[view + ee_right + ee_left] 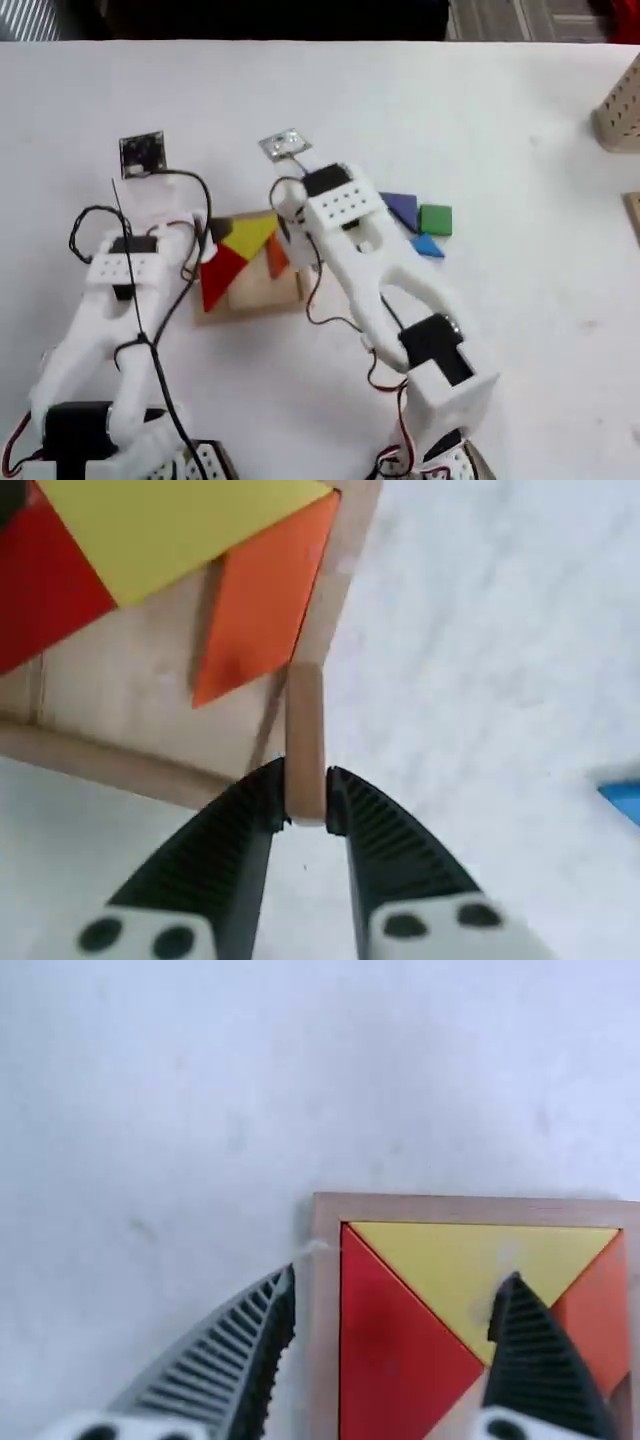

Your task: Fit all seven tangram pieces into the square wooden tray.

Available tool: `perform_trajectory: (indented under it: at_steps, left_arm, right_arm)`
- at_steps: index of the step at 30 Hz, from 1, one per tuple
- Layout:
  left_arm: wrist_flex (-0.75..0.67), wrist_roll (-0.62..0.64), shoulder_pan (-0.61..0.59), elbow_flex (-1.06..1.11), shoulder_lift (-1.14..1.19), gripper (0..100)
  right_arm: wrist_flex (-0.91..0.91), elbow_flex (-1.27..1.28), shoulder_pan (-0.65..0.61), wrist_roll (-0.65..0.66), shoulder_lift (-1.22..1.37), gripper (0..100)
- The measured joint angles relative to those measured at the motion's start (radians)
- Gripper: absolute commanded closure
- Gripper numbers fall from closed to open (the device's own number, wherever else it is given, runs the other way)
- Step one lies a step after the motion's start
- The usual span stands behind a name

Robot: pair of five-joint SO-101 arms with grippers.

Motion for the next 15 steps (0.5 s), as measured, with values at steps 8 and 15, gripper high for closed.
perform_trajectory:
  at_steps: [8, 15]
  left_arm:
    - [0.0, 0.0, -0.064, -0.011, 0.002, 69]
    - [0.0, 0.0, -0.072, -0.02, 0.002, 69]
  right_arm:
    - [-0.203, 0.121, -0.075, -0.057, -0.011, 98.0]
    - [-0.301, 0.147, -0.086, -0.057, -0.011, 78.2]
